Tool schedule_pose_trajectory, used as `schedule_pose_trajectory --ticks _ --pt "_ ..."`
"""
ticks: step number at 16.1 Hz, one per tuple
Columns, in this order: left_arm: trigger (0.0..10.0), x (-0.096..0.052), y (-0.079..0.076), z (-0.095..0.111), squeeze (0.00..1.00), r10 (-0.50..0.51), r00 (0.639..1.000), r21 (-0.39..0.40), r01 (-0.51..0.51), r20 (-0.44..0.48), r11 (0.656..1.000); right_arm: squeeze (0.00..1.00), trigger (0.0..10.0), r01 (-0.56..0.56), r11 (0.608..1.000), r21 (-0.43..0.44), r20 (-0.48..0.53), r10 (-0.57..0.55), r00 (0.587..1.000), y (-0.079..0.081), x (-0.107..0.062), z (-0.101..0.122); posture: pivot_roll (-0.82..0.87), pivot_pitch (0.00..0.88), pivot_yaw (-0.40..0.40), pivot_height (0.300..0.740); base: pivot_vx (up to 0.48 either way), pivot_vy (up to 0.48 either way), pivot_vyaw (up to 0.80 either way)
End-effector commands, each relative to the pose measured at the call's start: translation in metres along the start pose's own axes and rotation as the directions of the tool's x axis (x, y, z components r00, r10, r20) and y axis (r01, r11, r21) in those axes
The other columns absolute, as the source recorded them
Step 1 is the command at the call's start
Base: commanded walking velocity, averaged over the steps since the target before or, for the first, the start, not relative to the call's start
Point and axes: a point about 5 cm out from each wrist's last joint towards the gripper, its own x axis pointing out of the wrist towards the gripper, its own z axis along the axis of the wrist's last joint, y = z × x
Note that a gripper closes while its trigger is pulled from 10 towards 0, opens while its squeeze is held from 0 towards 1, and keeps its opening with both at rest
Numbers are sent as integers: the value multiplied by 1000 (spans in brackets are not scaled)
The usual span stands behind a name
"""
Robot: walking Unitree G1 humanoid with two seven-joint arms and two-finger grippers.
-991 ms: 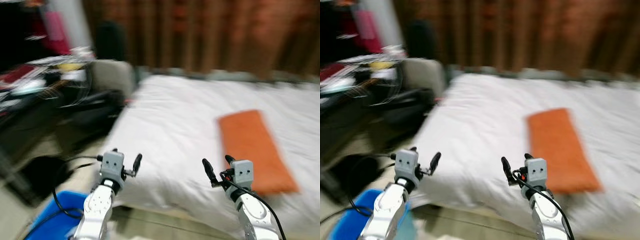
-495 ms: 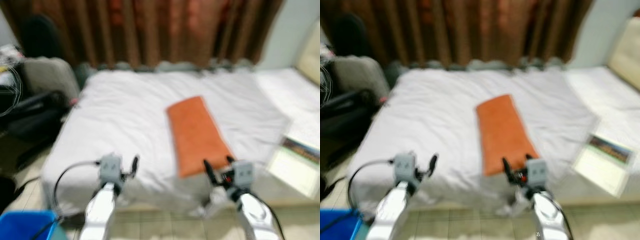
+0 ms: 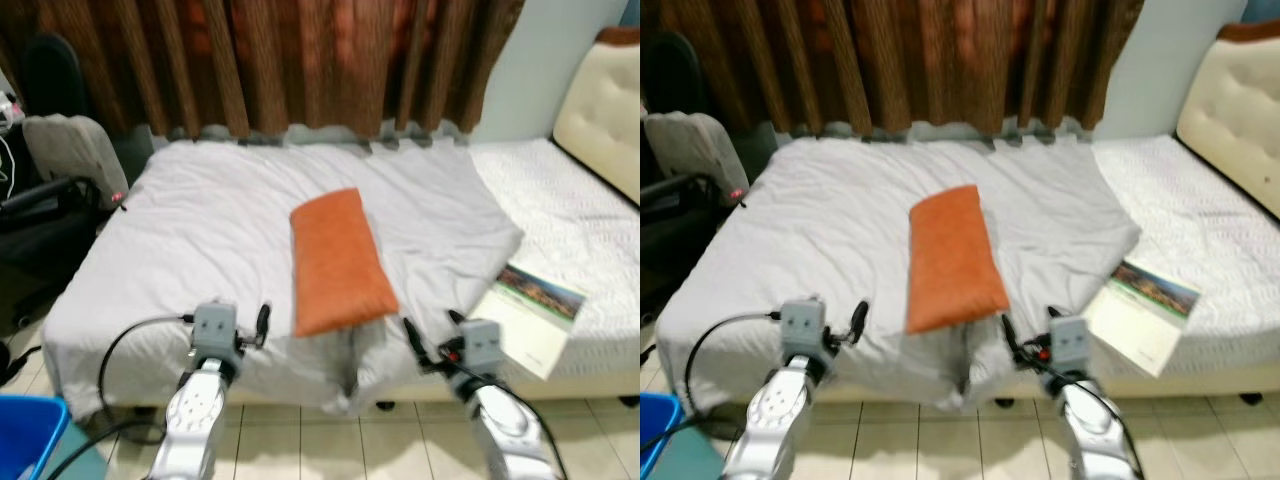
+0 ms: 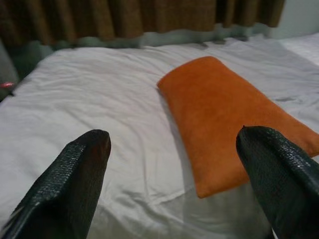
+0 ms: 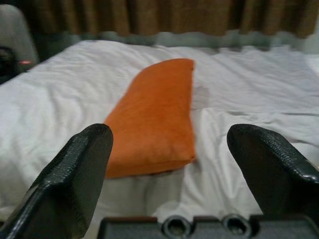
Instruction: Clean up the room
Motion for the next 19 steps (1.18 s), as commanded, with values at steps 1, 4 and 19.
schedule_pose_trajectory --ticks 1,4,19 --pt "10000 2 -1 4 0 6 1000 28 -6 8 1000 0 10000 -1 1000 -10 -7 1 1000 -4 1 1 -16 0 34 740 0 0 0" --pt "10000 4 -3 10 0 -16 999 34 15 38 999 0 10000 -27 999 -33 -24 26 999 -1 2 0 -13 0 34 740 0 0 210" --pt "10000 7 -4 15 0 -51 997 18 51 49 999 0 10000 -56 998 -21 -30 56 998 4 4 -3 -8 0 41 740 443 0 243"
